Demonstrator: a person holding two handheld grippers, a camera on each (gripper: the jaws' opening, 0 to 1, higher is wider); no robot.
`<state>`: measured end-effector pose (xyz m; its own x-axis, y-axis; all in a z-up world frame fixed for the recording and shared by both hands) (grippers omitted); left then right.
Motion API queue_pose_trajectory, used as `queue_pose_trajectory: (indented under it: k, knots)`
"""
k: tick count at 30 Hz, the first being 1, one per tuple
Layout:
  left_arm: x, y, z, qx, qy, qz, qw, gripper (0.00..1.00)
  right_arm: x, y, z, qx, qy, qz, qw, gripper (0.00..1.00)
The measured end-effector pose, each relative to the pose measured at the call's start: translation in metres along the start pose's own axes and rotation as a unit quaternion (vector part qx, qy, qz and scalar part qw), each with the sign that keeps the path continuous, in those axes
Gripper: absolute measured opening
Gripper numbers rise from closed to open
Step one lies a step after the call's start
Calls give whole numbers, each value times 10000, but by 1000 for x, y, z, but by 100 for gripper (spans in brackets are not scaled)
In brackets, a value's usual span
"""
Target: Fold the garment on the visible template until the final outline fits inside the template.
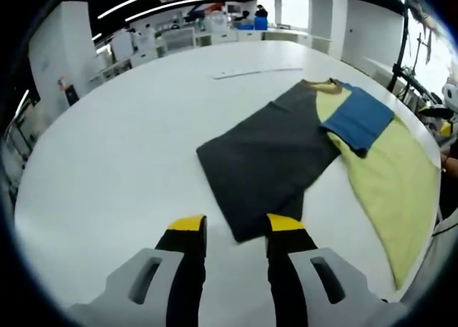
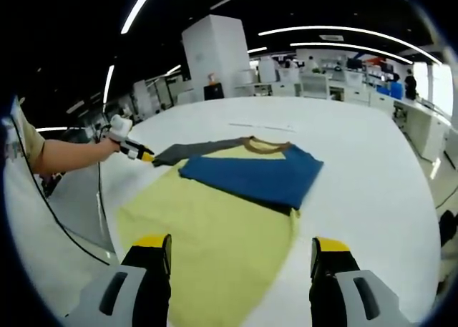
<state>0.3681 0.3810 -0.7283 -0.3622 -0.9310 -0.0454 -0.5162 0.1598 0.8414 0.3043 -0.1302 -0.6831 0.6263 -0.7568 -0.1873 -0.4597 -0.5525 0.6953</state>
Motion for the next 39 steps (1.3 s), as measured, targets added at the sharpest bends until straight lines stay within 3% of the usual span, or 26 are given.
queue_pose_trajectory:
  k: [18,32,36,39]
  knots:
    - [-7,-1,-9,131,140,-86,9998,26,5,1,5,-49,-55,59,10000,79]
    - [-10,-19,-16,-117,150,-173,9997,24,10,4,8,-132,-49,118,9998,78]
    - [-7,-21,-18,-110,193,-3,9998,13,11,5,8,-132,-68,151,9998,78]
    - [-8,-23,-20,-100,197,-38,9997,14,12,6,7,-111,-74,164,9998,78]
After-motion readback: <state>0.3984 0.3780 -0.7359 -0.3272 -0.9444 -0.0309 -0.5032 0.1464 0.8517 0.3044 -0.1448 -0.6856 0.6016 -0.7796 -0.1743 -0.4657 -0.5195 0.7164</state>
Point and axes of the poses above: the point that each gripper's makers call its tool centre point, and the gripper's own axes: y roughly backward along the fingers, x roughly to its right, z roughly out of its underside, the point moved 7 cm from there along y, roughly backward along the fingers, and after that the axes turned 10 degrees about -x, right-handed, at the moved point
